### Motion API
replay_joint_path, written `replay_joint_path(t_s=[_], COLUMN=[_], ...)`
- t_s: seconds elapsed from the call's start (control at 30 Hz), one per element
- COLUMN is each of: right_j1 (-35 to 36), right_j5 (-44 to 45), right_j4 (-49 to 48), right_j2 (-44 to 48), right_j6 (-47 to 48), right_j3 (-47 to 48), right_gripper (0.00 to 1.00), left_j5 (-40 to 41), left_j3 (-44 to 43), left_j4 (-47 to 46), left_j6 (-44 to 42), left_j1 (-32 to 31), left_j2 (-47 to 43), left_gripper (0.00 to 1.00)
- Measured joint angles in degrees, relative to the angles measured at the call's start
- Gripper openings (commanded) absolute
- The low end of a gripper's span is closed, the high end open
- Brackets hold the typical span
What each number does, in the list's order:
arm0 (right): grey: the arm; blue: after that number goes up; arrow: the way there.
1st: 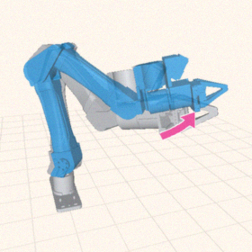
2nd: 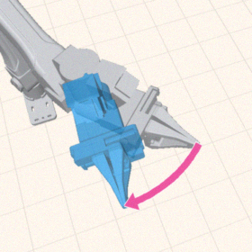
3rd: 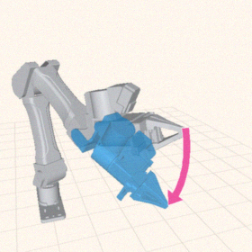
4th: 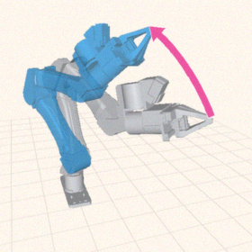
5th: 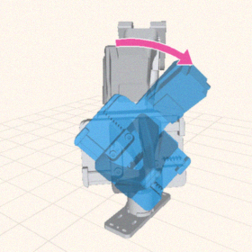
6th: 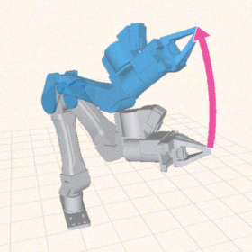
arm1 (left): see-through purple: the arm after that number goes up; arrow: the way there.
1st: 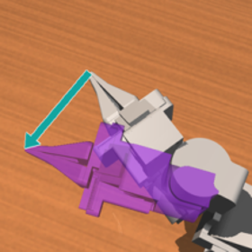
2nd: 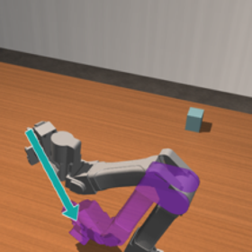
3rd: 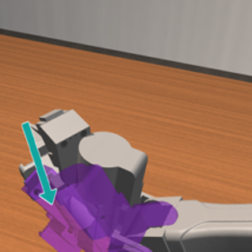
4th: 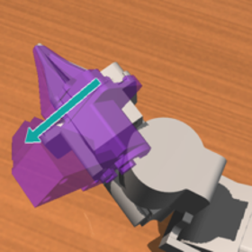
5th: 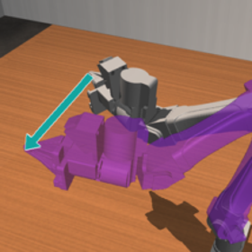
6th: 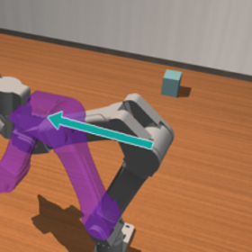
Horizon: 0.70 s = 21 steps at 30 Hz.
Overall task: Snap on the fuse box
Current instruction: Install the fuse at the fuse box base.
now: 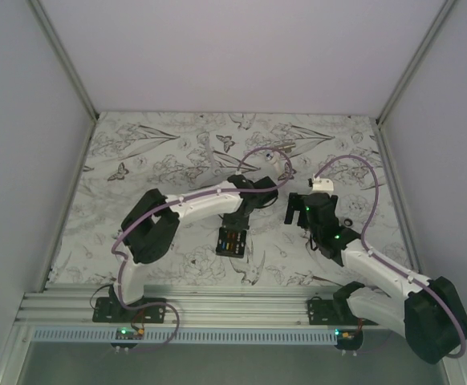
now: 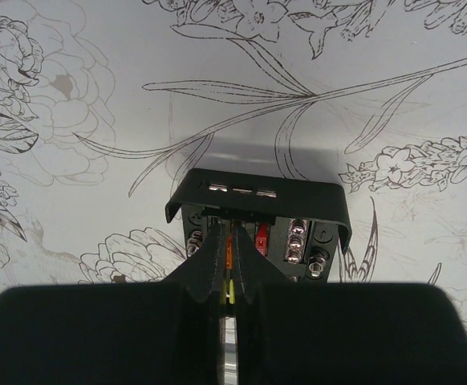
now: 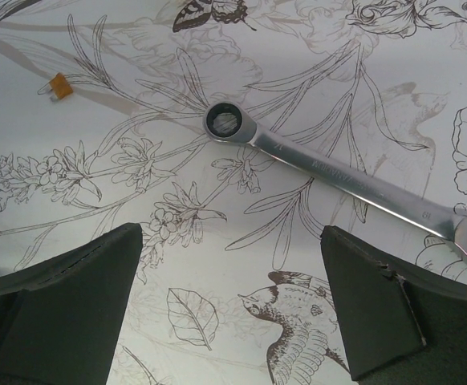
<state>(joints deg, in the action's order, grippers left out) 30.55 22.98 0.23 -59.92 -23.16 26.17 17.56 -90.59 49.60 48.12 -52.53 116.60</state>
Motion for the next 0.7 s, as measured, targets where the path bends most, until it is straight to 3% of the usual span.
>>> replay_joint_path(t_s=[0.57,0.7], right_j1=[0.00,0.00], right_j5=[-0.55,-0.63], right_j4=[-0.02,-0.02], right_j2=[-0.13,-0.13], right_j6=[-0.02,-0.02], right_j3=[0.00,0.00], right_gripper=[1.00,1.00], left_j5=[2.51,2.95], left_j3=[2.47,2.43], left_j4=[-0.26,-0.24], left_j6=[5.27,5.27], left_j1=[-3.85,-4.57], left_j2=[-1.05,-1.05], left_gripper=[0.00,0.05])
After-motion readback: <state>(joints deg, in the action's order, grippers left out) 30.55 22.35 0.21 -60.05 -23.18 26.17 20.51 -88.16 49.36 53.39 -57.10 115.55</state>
